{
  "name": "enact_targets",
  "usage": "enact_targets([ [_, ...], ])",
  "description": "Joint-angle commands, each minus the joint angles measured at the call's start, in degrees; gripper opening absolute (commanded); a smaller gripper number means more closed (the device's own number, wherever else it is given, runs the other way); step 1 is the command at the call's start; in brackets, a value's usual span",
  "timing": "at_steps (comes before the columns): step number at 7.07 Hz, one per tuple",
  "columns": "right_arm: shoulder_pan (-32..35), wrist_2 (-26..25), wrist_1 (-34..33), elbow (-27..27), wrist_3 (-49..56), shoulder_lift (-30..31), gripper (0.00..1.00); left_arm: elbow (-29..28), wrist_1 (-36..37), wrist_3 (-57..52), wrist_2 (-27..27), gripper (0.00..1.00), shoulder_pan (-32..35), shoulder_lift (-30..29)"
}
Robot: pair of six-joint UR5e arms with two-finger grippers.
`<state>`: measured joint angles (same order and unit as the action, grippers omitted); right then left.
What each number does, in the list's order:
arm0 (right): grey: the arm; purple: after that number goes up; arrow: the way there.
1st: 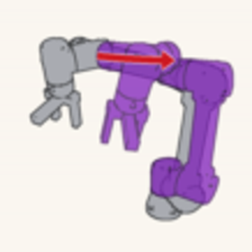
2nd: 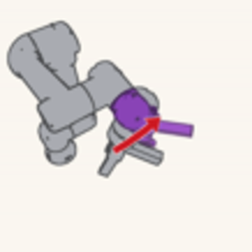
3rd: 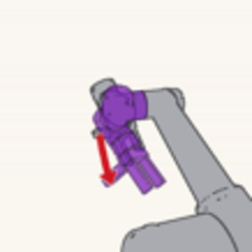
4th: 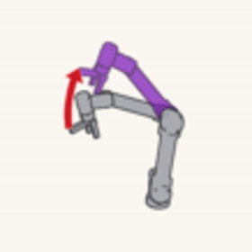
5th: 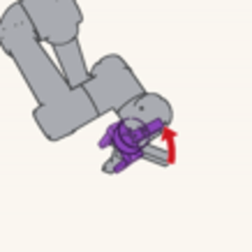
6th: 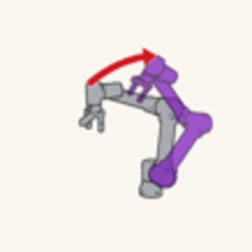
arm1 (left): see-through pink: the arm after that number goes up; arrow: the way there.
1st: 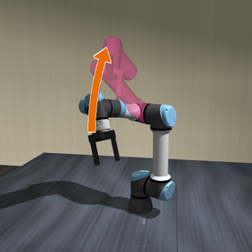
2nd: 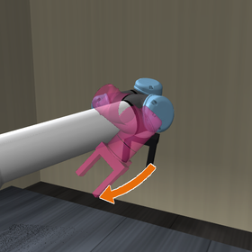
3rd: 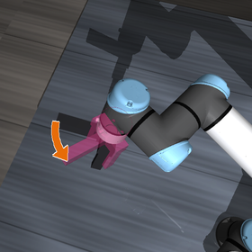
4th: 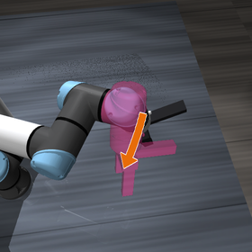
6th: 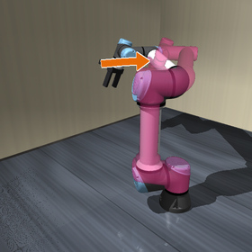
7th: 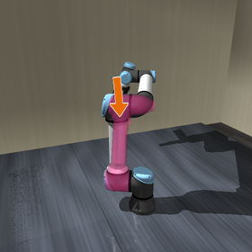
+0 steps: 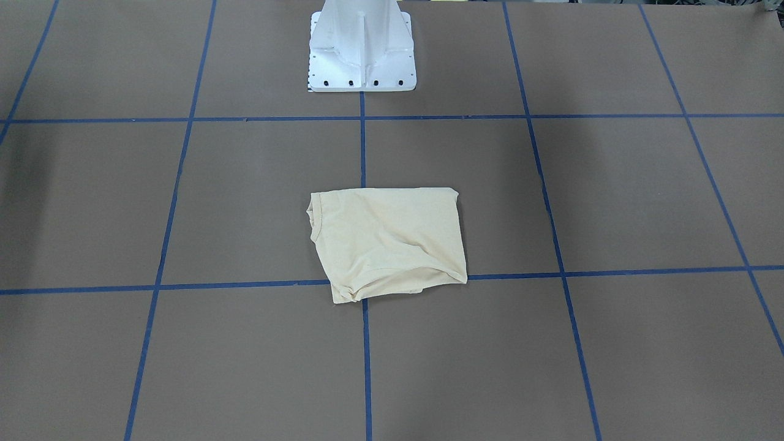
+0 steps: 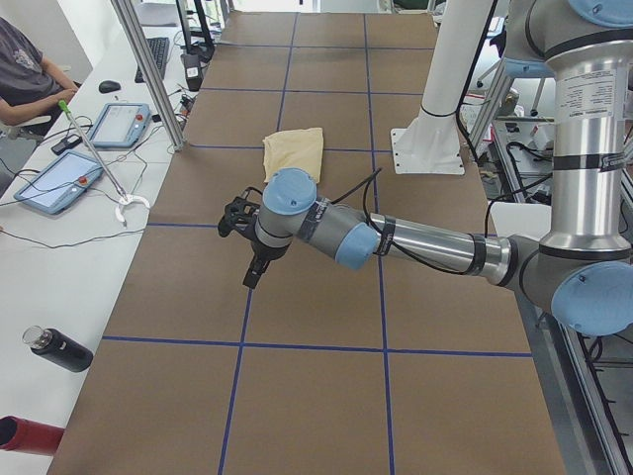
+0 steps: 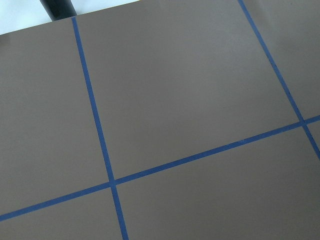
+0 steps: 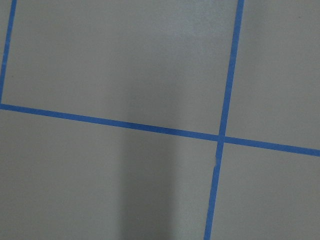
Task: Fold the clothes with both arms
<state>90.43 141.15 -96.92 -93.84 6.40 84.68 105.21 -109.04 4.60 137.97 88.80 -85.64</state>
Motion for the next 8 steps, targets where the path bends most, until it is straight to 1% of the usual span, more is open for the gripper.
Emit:
enact_targets([
  [1,0.01,0.10,0.07,-0.73,0.19,0.31,1.00,-0.35,0.05,0.06,0.45,1.00,-0.03,0.04],
  [2,-0.08,0.01,0.16,-0.99,0.72,0.40,1.00,-0.27,0.23,0.06,2.28,1.00,-0.03,0.12],
  [3,-0.17,-0.25,2.33,-1.26,0.55,0.49,1.00,-0.53,0.05,0.06,3.69,1.00,-0.03,0.04],
  [4,-0.17,-0.87,4.01,-1.17,0.11,0.49,1.00,-0.71,-0.21,0.06,3.97,1.00,-0.12,-0.05],
  [6,-0.52,-0.96,4.11,-1.26,0.10,0.40,1.00,-2.46,-0.39,-0.12,3.62,1.00,-0.21,-0.58],
  [8,-1.66,-4.72,4.11,-1.17,0.02,0.14,1.00,-2.55,-0.39,-0.03,3.53,1.00,-0.21,-0.66],
])
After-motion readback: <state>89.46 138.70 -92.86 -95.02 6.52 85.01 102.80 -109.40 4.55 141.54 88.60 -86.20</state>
